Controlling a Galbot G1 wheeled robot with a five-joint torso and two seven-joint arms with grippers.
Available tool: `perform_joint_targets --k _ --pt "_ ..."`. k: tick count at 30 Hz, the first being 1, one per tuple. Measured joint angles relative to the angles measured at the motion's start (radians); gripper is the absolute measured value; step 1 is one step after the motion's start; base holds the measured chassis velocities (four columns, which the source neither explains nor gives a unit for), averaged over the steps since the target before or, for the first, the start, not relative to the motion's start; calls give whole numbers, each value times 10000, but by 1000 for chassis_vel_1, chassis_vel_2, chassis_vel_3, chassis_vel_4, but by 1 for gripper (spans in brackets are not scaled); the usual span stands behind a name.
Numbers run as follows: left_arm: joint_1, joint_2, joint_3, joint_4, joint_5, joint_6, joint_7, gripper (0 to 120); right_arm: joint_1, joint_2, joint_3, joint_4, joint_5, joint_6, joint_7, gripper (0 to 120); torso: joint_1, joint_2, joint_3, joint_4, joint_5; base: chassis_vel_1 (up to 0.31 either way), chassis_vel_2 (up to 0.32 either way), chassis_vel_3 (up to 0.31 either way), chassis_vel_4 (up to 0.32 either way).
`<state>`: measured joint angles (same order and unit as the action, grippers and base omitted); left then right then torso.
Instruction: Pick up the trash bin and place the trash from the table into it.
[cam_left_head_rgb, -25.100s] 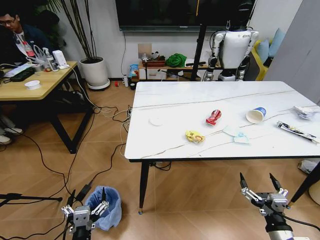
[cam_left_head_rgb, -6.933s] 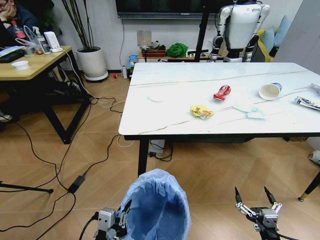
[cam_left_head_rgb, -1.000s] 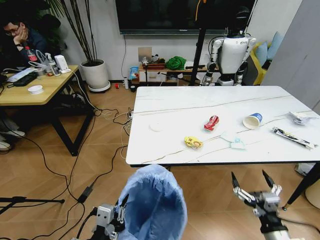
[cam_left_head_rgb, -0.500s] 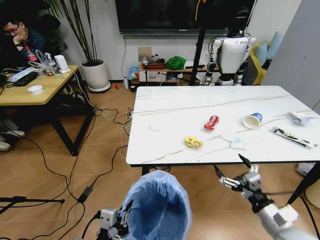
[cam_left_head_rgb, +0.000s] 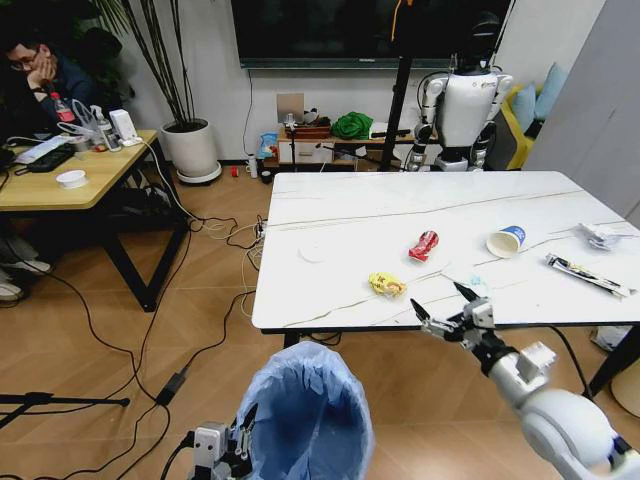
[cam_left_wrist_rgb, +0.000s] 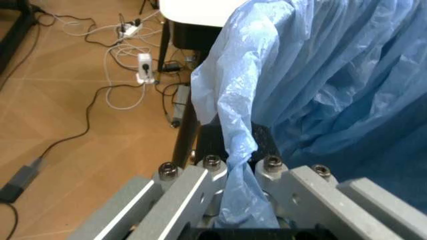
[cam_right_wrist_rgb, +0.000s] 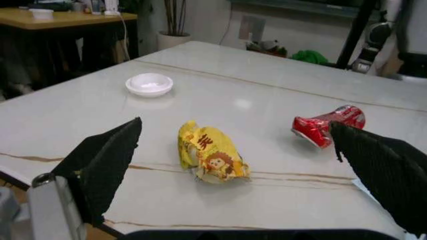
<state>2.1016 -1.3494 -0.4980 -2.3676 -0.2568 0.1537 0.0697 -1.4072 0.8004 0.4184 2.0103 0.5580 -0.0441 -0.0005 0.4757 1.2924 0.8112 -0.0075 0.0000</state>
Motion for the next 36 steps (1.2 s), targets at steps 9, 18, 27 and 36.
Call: perform_joint_targets --k 9,18,27,36 --pt "181 -564 -268 -42 290 -116 73 0 2126 87 -2278 -1534 76 77 -132 100 -3 -2 -2 -2 0 0 0 0 0" --pt "201 -696 -483 -94 217 -139 79 0 3500 377 -3458 -2252 245 68 -142 100 -2 -4 -3 -2 -2 0 0 0 0" --pt "222 -674 -623 -166 80 -130 66 0 3958 517 -3817 -2873 246 155 -248 100 -4 -4 -3 -2 -1 0 0 0 0" --pt "276 -683 -659 -219 60 -126 41 0 3985 597 -3730 -3360 184 304 -360 95 -4 -5 -4 -3 -1 0 0 0 0"
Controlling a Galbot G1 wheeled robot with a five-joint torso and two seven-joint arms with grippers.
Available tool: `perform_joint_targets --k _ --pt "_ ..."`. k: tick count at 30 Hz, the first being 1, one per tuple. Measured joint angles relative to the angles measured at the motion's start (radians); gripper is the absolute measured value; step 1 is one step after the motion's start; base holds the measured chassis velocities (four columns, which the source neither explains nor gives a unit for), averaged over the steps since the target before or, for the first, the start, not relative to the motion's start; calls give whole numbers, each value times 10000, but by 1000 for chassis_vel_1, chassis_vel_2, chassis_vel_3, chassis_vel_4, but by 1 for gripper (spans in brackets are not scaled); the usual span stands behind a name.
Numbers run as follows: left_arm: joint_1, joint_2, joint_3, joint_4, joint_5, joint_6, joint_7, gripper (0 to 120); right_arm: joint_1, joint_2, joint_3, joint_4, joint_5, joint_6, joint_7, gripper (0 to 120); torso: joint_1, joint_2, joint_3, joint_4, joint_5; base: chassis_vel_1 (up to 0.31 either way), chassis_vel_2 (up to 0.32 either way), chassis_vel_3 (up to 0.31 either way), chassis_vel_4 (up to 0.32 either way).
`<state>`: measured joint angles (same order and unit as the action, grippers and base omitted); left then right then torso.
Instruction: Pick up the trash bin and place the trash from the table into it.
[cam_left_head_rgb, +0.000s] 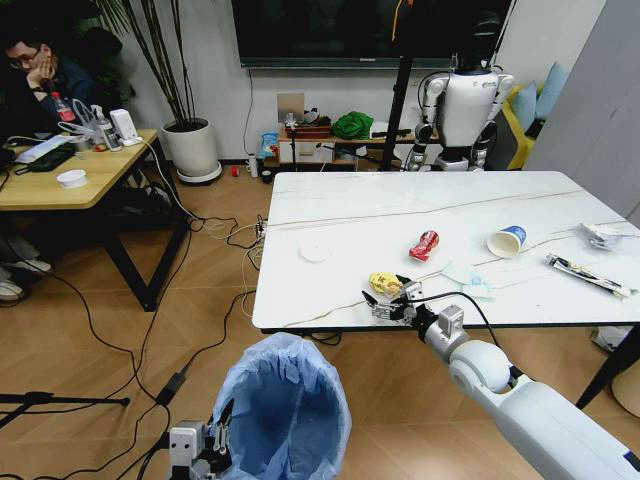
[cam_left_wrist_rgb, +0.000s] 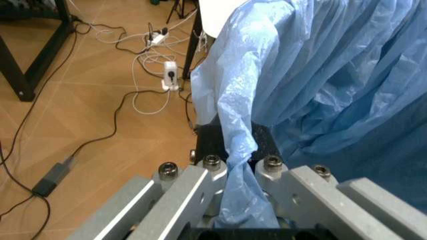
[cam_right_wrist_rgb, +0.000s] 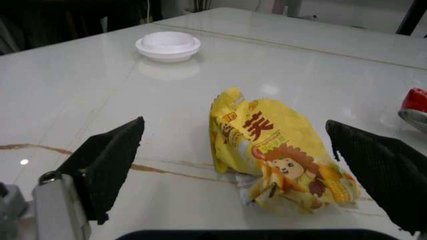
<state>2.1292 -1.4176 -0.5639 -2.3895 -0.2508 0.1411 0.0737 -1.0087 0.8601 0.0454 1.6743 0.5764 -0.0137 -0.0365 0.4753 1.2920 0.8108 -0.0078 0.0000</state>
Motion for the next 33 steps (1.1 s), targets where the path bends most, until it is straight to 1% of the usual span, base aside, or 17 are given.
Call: perform_joint_targets --k 1,3,6,7,8,9,10,13,14,17,18,20,22,24,26,28,33 --pt "0 0 0 0 0 0 0 0 0 0 0 0 0 0 0 95 0 0 0 0 0 0 0 0 0" --pt "11 -32 38 0 12 0 -2 0 -6 39 41 -121 -13 20 -3 86 0 0 0 0 1 0 0 0 0" --pt "18 -40 43 0 19 -1 -3 0 -7 42 53 -147 -14 20 -3 83 0 -1 0 0 1 0 0 0 0" --pt "28 -45 45 -2 25 0 -5 0 -11 39 73 -186 -15 17 -4 77 0 -1 0 1 1 0 0 0 0" --pt "30 -45 45 -5 25 -1 -5 0 -12 36 76 -191 -15 16 -5 75 0 -1 0 1 1 0 0 0 0" --pt "30 -42 31 -21 25 -1 -7 0 -12 11 92 -215 -9 9 -9 67 0 -1 0 1 1 0 0 0 0" --pt "30 -42 31 -21 25 -1 -7 0 -12 11 92 -215 -9 9 -9 67 0 -1 0 1 1 0 0 0 0" --pt "22 -35 23 -26 20 0 -12 0 -56 -33 134 -225 10 -31 -16 52 0 -1 0 2 0 0 0 0 0" --pt "22 -35 23 -26 20 0 -12 0 -56 -33 134 -225 10 -31 -16 52 0 -1 0 2 0 0 0 0 0" --pt "-4 -31 34 -19 16 0 -16 0 -194 -54 164 -224 14 -95 -28 39 0 -1 -1 0 0 0 0 0 0" --pt "-4 -31 34 -19 16 0 -16 0 -194 -54 164 -224 14 -95 -28 39 0 -1 -1 0 0 0 0 0 0" --pt "-23 9 13 -8 -31 8 -21 0 -282 -99 145 -216 13 -118 -42 25 0 -1 -1 0 0 0 0 0 0" --pt "-30 17 3 -9 -48 11 -23 0 -292 -102 139 -215 13 -122 -43 22 0 -1 -1 0 0 0 0 0 0" --pt "-57 43 -44 -9 -114 22 -29 0 -322 -97 130 -213 13 -143 -44 11 0 -1 -1 0 0 0 0 0 0" --pt "-63 47 -50 -9 -125 25 -30 0 -324 -91 130 -213 13 -149 -44 9 0 -1 -1 0 0 0 0 0 0" --pt "-79 60 -63 -9 -138 29 -34 0 -331 -85 130 -207 13 -158 -44 0 0 -1 -1 1 0 0 0 0 0" --pt "-133 84 -63 15 -156 45 -55 0 -338 -95 190 -105 33 -168 -44 0 0 -1 -1 0 1 0 0 0 0"
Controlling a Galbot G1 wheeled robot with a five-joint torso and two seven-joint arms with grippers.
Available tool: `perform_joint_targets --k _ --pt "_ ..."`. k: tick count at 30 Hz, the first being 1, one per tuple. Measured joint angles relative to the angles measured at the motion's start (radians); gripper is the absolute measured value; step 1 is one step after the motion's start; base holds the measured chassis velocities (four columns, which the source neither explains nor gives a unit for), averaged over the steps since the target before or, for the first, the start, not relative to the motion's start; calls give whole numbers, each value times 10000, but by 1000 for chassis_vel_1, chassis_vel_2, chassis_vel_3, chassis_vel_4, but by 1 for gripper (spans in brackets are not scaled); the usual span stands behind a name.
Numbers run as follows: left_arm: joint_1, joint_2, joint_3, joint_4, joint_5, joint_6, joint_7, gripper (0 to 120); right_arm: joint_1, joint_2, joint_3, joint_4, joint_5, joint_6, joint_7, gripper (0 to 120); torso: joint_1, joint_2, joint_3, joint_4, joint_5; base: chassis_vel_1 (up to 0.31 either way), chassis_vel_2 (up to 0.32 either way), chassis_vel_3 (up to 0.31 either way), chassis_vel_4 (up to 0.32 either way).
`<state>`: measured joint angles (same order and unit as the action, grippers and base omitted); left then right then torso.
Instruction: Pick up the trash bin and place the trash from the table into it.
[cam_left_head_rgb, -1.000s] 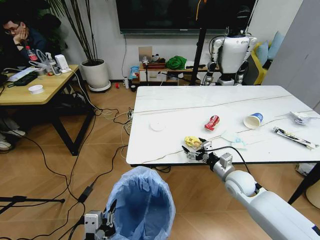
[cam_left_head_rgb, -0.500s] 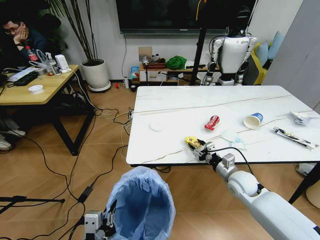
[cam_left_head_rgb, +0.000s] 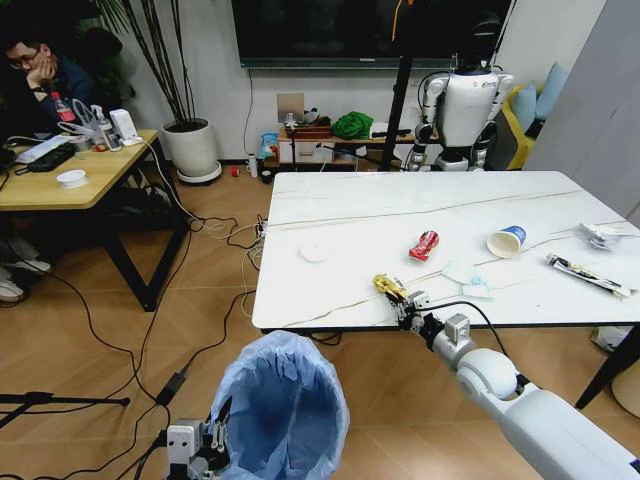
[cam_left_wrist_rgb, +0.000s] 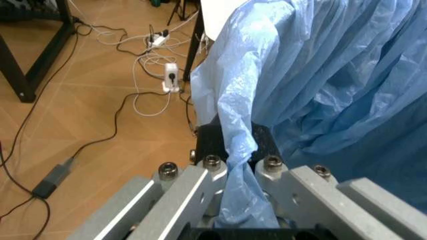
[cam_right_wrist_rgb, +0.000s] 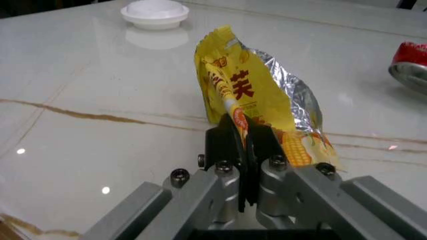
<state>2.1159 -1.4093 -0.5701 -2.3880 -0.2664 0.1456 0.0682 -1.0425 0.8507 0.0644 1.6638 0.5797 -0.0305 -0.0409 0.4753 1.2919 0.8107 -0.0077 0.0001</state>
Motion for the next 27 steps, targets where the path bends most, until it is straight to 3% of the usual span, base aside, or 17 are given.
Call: perform_joint_targets --k 5,11,18,23,27 --pt "-111 -22 105 26 -3 -8 -65 0 -144 -61 505 550 46 25 -16 0 0 0 0 3 0 0 0 0 0" --pt "-329 137 430 79 -161 49 -221 0 -1371 -587 2383 2145 513 320 -341 0 0 0 0 1 1 0 0 0 0" --pt "-766 452 1243 384 -632 108 -514 0 -3828 -1686 4681 5136 920 1008 -1602 0 -1 0 -1 -2 0 0 0 0 0" --pt "-935 485 1539 468 -639 153 -579 0 -4410 -2038 5049 5994 929 1247 -1996 0 -3 1 -2 -2 -3 0 0 0 0" --pt "-975 393 1784 561 -513 147 -601 0 -4725 -2794 4763 6372 865 1701 -2678 0 -3 1 -1 1 0 0 0 0 0"
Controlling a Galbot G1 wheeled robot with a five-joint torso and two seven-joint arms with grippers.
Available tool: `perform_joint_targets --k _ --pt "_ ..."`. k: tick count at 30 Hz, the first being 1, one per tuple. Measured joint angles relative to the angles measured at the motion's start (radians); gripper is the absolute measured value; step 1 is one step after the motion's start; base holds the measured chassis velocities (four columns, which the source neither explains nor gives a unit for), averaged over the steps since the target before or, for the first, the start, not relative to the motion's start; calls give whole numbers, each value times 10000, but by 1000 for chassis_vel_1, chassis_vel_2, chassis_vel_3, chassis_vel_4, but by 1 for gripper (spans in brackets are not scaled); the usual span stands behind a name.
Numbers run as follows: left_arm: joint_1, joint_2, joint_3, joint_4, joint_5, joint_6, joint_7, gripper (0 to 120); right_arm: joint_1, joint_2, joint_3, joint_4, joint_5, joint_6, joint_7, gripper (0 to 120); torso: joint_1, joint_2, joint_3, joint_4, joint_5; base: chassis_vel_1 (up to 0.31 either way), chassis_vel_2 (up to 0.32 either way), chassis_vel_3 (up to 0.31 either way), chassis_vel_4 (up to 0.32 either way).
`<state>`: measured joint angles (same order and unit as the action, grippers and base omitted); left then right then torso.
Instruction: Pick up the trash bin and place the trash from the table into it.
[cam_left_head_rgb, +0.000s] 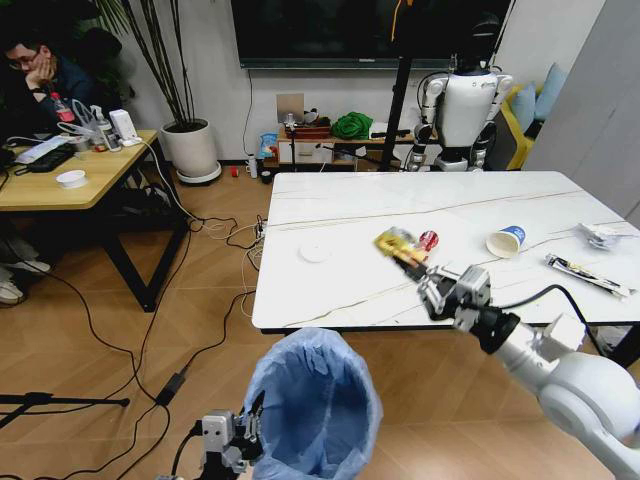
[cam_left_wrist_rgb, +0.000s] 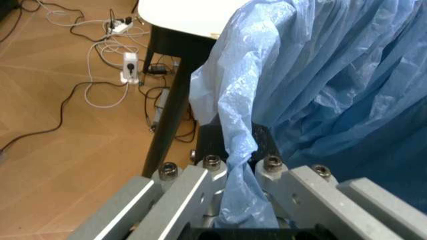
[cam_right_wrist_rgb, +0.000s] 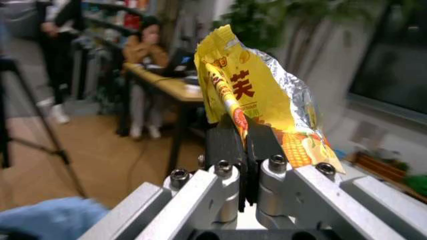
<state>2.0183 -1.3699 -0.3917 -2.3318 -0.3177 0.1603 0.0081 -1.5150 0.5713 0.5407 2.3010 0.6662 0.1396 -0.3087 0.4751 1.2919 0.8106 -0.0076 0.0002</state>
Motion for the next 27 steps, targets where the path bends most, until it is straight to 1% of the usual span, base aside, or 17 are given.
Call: perform_joint_targets --k 2,4,5,6,8,11,18,20,21,22,25,26,27 --pt "-70 -145 55 60 78 -16 -7 0 44 -501 -679 -15 -394 313 -480 0 0 0 0 0 1 0 0 0 0" --pt "-88 -359 86 71 122 -40 -7 0 343 -965 -1651 -105 -865 461 -913 0 1 0 1 0 -1 0 0 0 0" --pt "-88 -359 86 71 122 -40 -7 0 343 -965 -1651 -105 -865 461 -913 0 1 0 1 0 -1 0 0 0 0" --pt "-104 -453 91 84 151 -52 4 0 517 -1162 -2239 -168 -1095 521 -1117 0 1 -1 1 3 1 0 0 0 0" --pt "-181 -538 92 117 199 -53 40 0 654 -1433 -2900 -282 -1543 670 -1473 0 3 -1 1 2 2 0 0 0 0" --pt "-221 -589 95 120 212 -51 76 0 712 -1653 -3214 -334 -1843 774 -1843 0 2 -1 1 -3 -2 0 0 0 0" --pt "-158 -754 136 120 364 -46 163 0 1114 -1915 -3640 -340 -2106 818 -2149 0 2 0 1 0 -3 0 0 0 0" --pt "-113 -825 172 120 478 -49 196 0 1098 -1896 -3727 -388 -2345 894 -2135 8 3 -1 1 -2 -2 0 0 0 0" --pt "-113 -825 172 120 478 -49 196 0 1098 -1896 -3727 -388 -2345 894 -2135 8 3 -1 1 -2 -2 0 0 0 0" --pt "-103 -845 181 120 515 -51 202 0 1099 -1851 -3744 -398 -2390 905 -2115 12 2 -1 1 -1 -1 0 0 0 0" --pt "-65 -894 207 131 602 -69 215 0 1085 -1752 -3759 -414 -2427 926 -2054 25 2 0 1 -1 -1 0 0 0 0" --pt "-65 -894 207 131 602 -69 215 0 1085 -1752 -3759 -414 -2427 926 -2054 25 2 0 1 -1 -1 0 0 0 0" --pt "-53 -903 213 136 621 -71 219 0 1070 -1745 -3733 -424 -2429 941 -2045 29 2 -1 1 -2 -1 0 0 0 0"
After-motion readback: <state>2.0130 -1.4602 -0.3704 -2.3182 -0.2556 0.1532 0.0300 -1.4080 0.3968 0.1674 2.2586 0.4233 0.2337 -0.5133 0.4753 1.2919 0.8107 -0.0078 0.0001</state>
